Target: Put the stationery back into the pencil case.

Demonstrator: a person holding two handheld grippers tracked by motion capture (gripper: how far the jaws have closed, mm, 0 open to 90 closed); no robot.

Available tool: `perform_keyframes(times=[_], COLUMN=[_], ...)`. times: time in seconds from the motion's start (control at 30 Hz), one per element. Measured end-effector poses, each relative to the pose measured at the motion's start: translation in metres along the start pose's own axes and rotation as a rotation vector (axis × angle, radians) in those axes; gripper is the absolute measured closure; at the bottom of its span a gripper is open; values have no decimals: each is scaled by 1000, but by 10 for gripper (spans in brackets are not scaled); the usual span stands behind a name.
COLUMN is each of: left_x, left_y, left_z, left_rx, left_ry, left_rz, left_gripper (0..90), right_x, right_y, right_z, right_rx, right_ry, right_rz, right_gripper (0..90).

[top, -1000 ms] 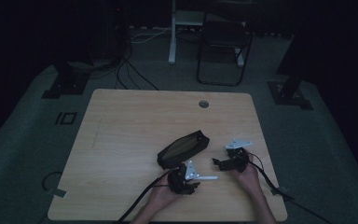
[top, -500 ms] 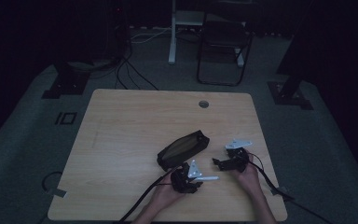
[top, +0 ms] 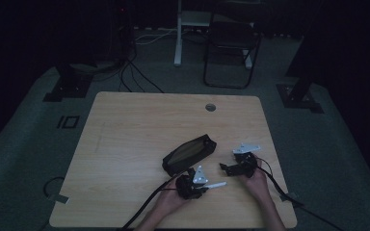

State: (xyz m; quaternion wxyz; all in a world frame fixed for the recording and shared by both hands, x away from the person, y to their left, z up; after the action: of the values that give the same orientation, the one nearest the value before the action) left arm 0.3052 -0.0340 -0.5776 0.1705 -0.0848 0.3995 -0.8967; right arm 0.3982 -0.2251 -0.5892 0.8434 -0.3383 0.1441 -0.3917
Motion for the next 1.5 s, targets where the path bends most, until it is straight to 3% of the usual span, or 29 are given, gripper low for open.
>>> perform_keyframes(times=[0.7,0.93,1.5], left_x=[-2,-3,6], left_y=[-9,-12,-38], left_z=[-10,-12,0], left_rx=[6,6,61], left_ry=[-33,-47,-32], left_rz=[27,16,13], left_gripper=[786,787,787], right_x=[0,0,0], right_y=[0,0,0], right_z=[0,0,0], right_rx=[0,0,0], right_ry=[1,0,1], right_rz=[0,0,0], right_gripper=[138,138,138])
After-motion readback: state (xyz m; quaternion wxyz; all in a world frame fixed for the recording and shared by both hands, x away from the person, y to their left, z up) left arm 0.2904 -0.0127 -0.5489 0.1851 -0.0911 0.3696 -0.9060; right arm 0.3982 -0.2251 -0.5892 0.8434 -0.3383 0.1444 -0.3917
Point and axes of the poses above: each handheld gripper's, and its own axes: y roughly forward along the jaws, z roughly out of its top, x roughly to its right, the point moved 5 cm from there along y, roughly forward along the jaws, and after that the axes turned 2 degrees about -z, right-handed, at the moved point
